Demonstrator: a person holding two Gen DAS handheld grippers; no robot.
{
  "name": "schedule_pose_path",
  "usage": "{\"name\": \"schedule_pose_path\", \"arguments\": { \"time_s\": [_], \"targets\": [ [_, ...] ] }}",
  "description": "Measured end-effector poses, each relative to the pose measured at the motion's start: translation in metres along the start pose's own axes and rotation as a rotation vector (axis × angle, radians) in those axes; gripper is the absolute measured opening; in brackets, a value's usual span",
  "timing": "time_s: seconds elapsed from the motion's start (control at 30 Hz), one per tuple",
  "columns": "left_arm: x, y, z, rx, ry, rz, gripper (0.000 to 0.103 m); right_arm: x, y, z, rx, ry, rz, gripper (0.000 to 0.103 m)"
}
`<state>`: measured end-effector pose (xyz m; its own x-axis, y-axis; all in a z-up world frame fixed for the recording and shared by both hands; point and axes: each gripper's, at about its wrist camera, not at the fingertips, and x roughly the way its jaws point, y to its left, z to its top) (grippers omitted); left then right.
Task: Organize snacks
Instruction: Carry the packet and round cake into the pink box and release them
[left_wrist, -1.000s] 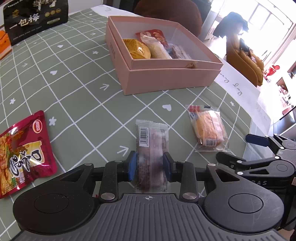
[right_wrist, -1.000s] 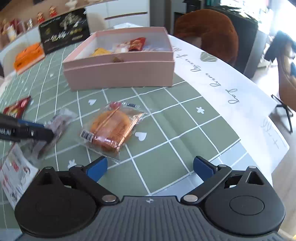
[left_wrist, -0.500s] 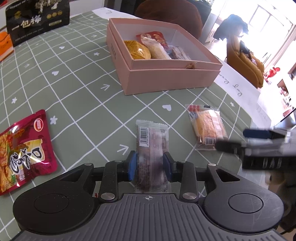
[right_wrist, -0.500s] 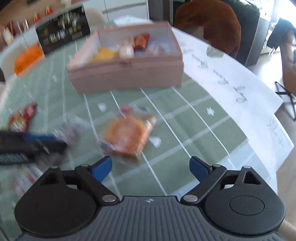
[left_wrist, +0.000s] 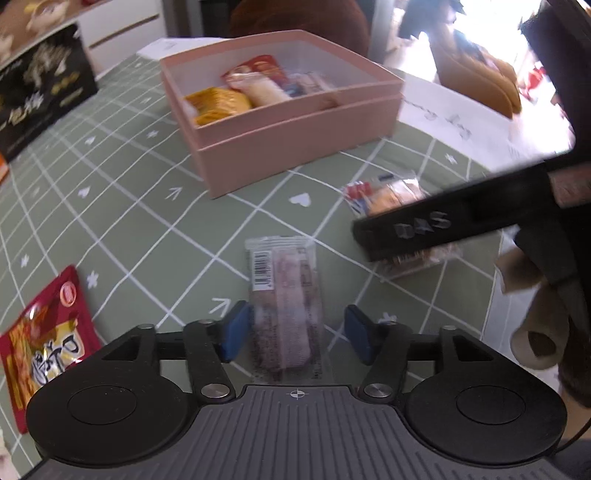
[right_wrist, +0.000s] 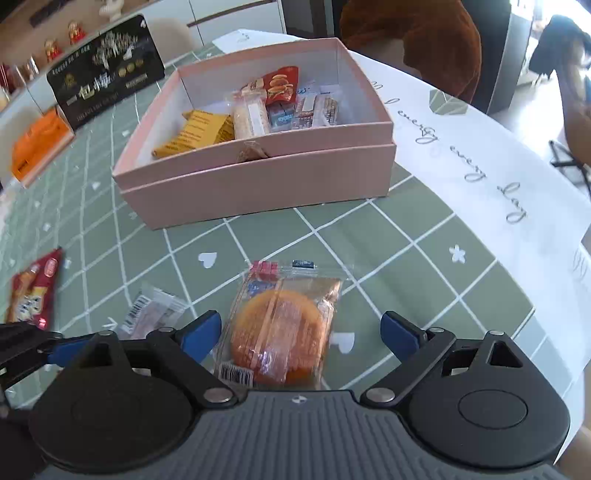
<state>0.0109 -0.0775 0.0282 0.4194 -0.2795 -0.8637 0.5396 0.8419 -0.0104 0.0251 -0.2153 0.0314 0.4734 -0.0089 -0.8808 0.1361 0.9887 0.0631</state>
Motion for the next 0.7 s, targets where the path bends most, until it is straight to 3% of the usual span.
{"name": "schedule_pose_path", "arguments": {
  "time_s": [0.07, 0.1, 0.2, 0.4, 0.5, 0.57, 0.6, 0.63, 0.7],
  "targets": [
    [0.001, -0.004, -0.002, 0.012, -0.010, 0.001, 0.076, 0.003, 0.005, 0.002, -0.032, 0.002, -0.021, 0.093],
    [0.001, -0.005, -0.003, 0.010, -0.014, -0.002, 0.078, 0.004, 0.007, 0.003, -0.045, -0.001, -0.024, 0.088],
    [0.000, -0.004, -0.003, -0.005, -0.015, -0.011, 0.078, -0.004, 0.008, 0.003, -0.092, -0.014, -0.029, 0.055],
    [-0.002, 0.005, 0.002, -0.068, -0.009, -0.055, 0.078, -0.018, -0.019, -0.001, -0.049, 0.010, -0.042, 0.054],
    [-0.002, 0.001, 0.000, -0.044, -0.017, -0.039, 0.077, -0.029, -0.031, -0.004, -0.033, -0.007, -0.072, 0.054],
    [-0.002, -0.002, -0.002, -0.044, -0.035, -0.004, 0.070, -0.035, -0.035, -0.005, -0.031, -0.018, -0.082, 0.054],
    [-0.003, -0.004, -0.003, -0.037, -0.051, 0.030, 0.050, -0.037, -0.036, -0.006, -0.029, -0.021, -0.082, 0.054],
    [-0.004, -0.006, -0.004, -0.027, -0.071, 0.044, 0.040, -0.039, -0.038, -0.007, -0.027, -0.024, -0.081, 0.054],
    [-0.005, -0.004, -0.005, -0.049, -0.082, 0.031, 0.040, -0.041, -0.039, -0.009, -0.024, -0.027, -0.079, 0.054]
  ]
}}
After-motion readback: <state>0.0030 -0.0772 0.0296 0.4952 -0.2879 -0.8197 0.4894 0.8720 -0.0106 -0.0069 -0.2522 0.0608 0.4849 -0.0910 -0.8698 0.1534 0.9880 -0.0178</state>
